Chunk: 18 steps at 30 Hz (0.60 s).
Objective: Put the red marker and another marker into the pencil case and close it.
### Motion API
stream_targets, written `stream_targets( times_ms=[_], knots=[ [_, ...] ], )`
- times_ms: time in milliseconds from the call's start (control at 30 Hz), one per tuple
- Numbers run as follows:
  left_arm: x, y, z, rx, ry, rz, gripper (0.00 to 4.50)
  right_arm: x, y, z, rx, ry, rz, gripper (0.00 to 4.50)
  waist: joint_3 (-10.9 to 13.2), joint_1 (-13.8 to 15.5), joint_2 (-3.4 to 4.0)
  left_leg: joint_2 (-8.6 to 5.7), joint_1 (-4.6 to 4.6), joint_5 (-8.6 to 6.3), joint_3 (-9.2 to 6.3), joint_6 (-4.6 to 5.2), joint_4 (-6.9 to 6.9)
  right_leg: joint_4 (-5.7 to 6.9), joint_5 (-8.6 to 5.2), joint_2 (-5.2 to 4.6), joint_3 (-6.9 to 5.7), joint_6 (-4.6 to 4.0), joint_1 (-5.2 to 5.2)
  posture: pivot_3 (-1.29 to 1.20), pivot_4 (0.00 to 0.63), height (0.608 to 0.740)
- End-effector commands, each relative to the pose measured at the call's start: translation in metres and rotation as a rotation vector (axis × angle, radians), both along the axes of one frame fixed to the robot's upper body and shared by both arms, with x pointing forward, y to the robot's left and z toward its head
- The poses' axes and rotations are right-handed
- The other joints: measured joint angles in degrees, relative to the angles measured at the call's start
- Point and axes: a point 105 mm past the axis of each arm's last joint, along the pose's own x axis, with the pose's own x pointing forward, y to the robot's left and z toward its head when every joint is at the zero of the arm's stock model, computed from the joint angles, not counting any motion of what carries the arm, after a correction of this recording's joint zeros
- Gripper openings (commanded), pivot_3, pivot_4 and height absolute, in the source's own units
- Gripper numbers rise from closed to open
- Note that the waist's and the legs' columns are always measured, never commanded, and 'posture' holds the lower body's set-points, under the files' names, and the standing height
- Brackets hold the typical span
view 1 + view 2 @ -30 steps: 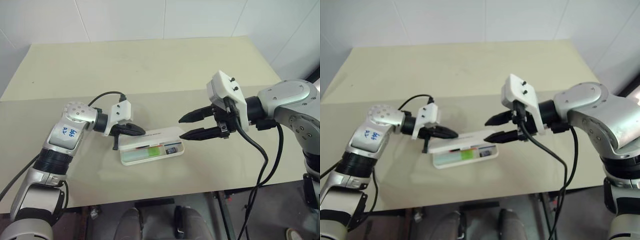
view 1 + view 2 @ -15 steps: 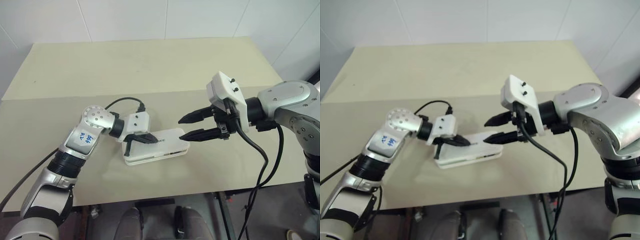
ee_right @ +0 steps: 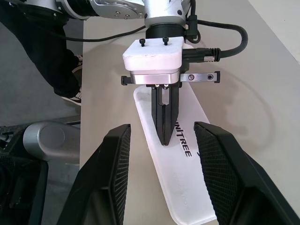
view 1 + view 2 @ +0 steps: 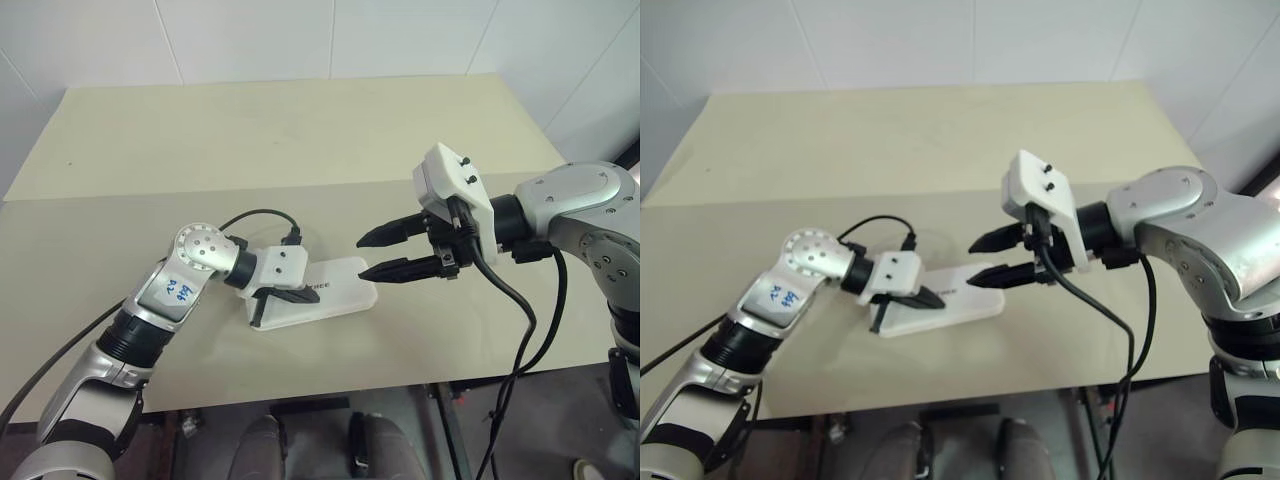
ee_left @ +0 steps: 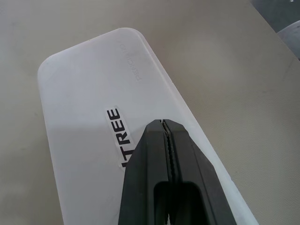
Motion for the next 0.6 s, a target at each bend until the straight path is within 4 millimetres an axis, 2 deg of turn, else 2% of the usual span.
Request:
stream_targets(
  times_ms=[33, 167, 333, 500, 600],
  knots=[
    [0.004, 0.009, 0.038, -0.174, 0.001, 0.096, 0.03, -0.003, -0.001, 0.010, 0.030, -0.049, -0.007, 2.31, 0.00, -0.04, 0.00, 0.00, -0.01, 0.00, 0.00, 0.00, 0.00, 0.00, 0.00, 0.00, 0.00, 0.00, -0.01, 0.00, 0.150, 0.740],
    [0.006, 0.034, 0.072, -0.322, 0.005, 0.232, 0.03, 0.001, -0.005, 0.007, 0.044, -0.031, -0.036, 2.31, 0.00, -0.12, 0.00, 0.02, -0.03, 0.00, -0.04, 0.00, -0.03, -0.04, 0.00, 0.00, 0.00, 0.00, -0.01, 0.00, 0.150, 0.740],
    [0.003, 0.070, 0.091, -0.419, -0.011, 0.414, 0.03, 0.016, -0.013, -0.003, 0.062, 0.009, -0.102, 2.31, 0.00, -0.49, 0.00, 0.02, 0.01, 0.00, -0.03, -0.01, -0.03, -0.01, 0.00, -0.01, 0.00, 0.00, 0.01, 0.00, 0.150, 0.740],
    [0.010, 0.127, 0.102, -0.525, -0.124, 0.735, 0.03, 0.055, -0.032, -0.019, 0.101, 0.009, -0.275, 2.31, 0.00, -1.18, 0.00, 0.02, 0.01, 0.00, -0.04, -0.01, -0.04, -0.04, 0.00, -0.02, 0.00, 0.00, 0.03, 0.00, 0.150, 0.740],
    [0.016, 0.160, 0.103, -0.572, -0.217, 0.932, 0.03, 0.087, -0.050, -0.024, 0.161, -0.010, -0.420, 2.31, -0.01, -1.34, -0.02, 0.02, 0.00, 0.01, -0.03, -0.02, -0.05, -0.02, 0.00, -0.03, -0.01, 0.00, 0.01, 0.00, 0.150, 0.740]
  ],
)
